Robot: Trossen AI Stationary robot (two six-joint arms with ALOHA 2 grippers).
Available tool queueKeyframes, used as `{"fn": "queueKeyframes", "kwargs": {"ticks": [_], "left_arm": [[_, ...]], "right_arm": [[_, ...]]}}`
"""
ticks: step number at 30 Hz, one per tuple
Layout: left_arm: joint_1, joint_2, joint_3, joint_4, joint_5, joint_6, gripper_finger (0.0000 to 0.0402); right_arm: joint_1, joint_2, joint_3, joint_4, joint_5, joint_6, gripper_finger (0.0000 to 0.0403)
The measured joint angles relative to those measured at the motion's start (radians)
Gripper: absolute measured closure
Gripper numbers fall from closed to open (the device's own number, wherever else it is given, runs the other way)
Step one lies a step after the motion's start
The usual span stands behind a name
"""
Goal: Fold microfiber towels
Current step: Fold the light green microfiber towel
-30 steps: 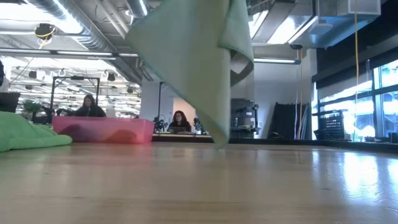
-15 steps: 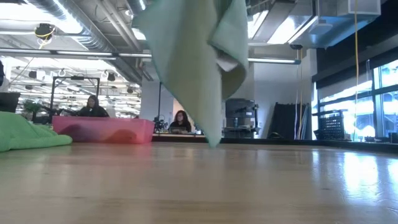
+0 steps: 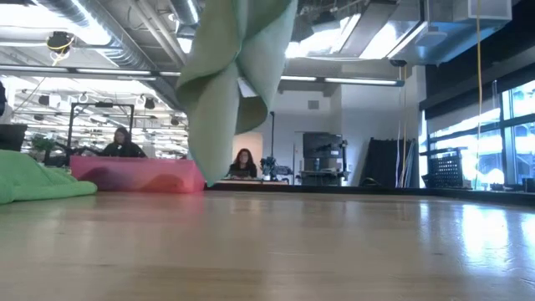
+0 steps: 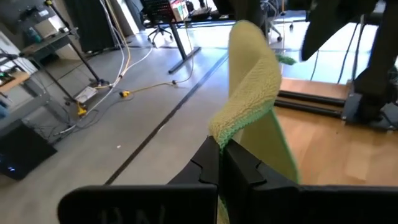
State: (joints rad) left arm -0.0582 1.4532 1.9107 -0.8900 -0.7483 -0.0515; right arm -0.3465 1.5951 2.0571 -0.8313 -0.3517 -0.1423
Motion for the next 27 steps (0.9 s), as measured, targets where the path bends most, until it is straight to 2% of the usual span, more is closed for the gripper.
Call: {"fn": "queueKeyframes", "kwargs": {"ticks": [3, 6, 11, 14, 18, 23, 25, 27], "left_arm": [[0.0, 0.0, 0.004, 0.004, 0.002, 0.001, 0.0401], [0.0, 0.001, 0.004, -0.002, -0.017, 0.008, 0.0401], [-0.002, 0.0, 0.034, 0.002, -0.049, 0.061, 0.0401], [0.007, -0.001, 0.041, 0.008, -0.051, 0.085, 0.0401], [0.021, 0.0, 0.041, 0.001, -0.046, 0.081, 0.0402], [0.042, 0.007, 0.041, -0.001, -0.042, 0.054, 0.0401], [0.057, 0.013, 0.04, -0.007, -0.028, 0.037, 0.0401], [0.07, 0.013, 0.039, -0.011, 0.003, 0.001, 0.0401]], "right_arm": [[0.018, 0.0, 0.0, -0.007, 0.051, -0.045, 0.0154], [0.026, 0.0, 0.0, -0.1, 0.113, -0.068, 0.0154], [0.016, 0.012, -0.002, -0.283, 0.118, -0.023, 0.0154], [0.016, 0.016, -0.005, -0.31, 0.118, -0.021, 0.0154], [0.044, 0.015, -0.005, -0.194, 0.115, -0.017, 0.0154], [0.153, 0.013, -0.005, 0.1, 0.12, -0.016, 0.0154], [0.203, 0.024, -0.003, 0.16, 0.165, -0.026, 0.0154], [0.247, 0.044, -0.003, 0.159, 0.254, -0.055, 0.0154]]}}
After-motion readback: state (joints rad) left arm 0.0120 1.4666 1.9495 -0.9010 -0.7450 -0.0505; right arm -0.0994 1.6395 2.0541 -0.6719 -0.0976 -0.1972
